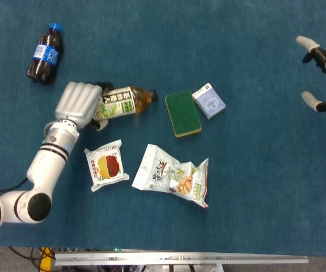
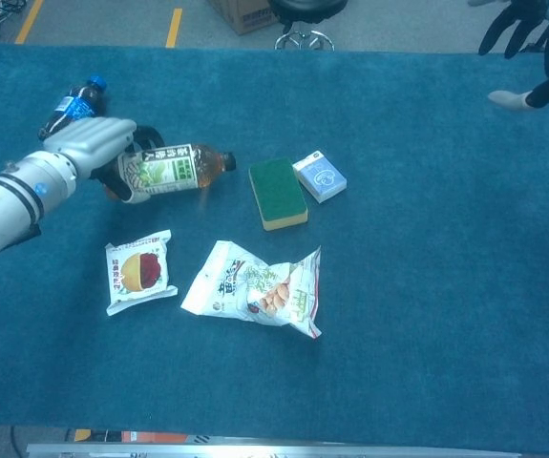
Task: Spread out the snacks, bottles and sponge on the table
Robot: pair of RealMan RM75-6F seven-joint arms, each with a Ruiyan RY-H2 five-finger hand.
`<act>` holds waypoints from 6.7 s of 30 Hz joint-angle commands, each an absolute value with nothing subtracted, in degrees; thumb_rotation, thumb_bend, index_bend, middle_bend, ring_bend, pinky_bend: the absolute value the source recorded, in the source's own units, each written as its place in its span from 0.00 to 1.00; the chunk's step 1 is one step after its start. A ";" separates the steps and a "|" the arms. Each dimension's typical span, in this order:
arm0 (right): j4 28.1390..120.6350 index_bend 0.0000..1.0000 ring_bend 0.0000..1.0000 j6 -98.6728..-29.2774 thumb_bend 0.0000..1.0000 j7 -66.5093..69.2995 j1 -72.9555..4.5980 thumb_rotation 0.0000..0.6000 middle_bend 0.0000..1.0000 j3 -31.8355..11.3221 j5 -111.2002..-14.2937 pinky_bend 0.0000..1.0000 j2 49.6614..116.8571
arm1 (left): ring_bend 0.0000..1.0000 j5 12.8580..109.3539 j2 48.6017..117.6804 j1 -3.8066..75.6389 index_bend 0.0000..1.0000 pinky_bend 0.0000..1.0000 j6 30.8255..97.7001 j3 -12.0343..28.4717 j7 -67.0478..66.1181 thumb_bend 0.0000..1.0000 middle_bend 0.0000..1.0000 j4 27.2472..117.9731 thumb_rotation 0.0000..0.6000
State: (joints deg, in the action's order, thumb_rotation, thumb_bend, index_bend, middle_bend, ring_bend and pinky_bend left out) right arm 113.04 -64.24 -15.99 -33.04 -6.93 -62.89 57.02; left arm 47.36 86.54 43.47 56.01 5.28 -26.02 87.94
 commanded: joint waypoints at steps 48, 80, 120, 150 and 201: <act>113.93 0.12 0.36 -62.46 0.24 -12.67 -29.95 1.00 0.37 -8.08 -64.67 0.58 54.13 | 0.00 43.85 94.62 42.57 0.03 0.08 58.32 12.64 -24.43 0.24 0.00 74.52 1.00; 111.56 0.13 0.30 -56.69 0.16 -17.48 -33.42 1.00 0.34 -6.54 -73.16 0.51 57.89 | 0.00 65.76 66.51 30.89 0.02 0.08 69.78 4.00 -20.78 0.24 0.00 114.26 1.00; 93.42 0.00 0.09 -50.15 0.00 -54.03 -64.61 1.00 0.10 -4.89 -33.67 0.30 92.00 | 0.00 79.15 53.93 18.54 0.02 0.08 74.31 -1.31 -11.56 0.24 0.00 117.17 1.00; 83.28 0.29 0.27 -51.63 0.00 -56.03 -70.91 1.00 0.31 -2.55 -26.38 0.34 100.71 | 0.00 80.02 53.15 16.54 0.02 0.08 72.79 -0.39 -9.18 0.24 0.00 116.38 1.00; 88.68 0.10 0.25 -53.20 0.05 -47.34 -59.71 1.00 0.22 0.70 -29.49 0.44 80.94 | 0.00 80.85 54.86 16.15 0.02 0.08 70.72 0.23 -9.18 0.24 0.00 115.46 1.00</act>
State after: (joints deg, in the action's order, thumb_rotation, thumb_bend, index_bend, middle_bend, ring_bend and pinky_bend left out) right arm 88.62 -53.23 -47.43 -59.68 0.81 -29.40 80.87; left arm 80.86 54.86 16.15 70.72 0.23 -9.19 115.46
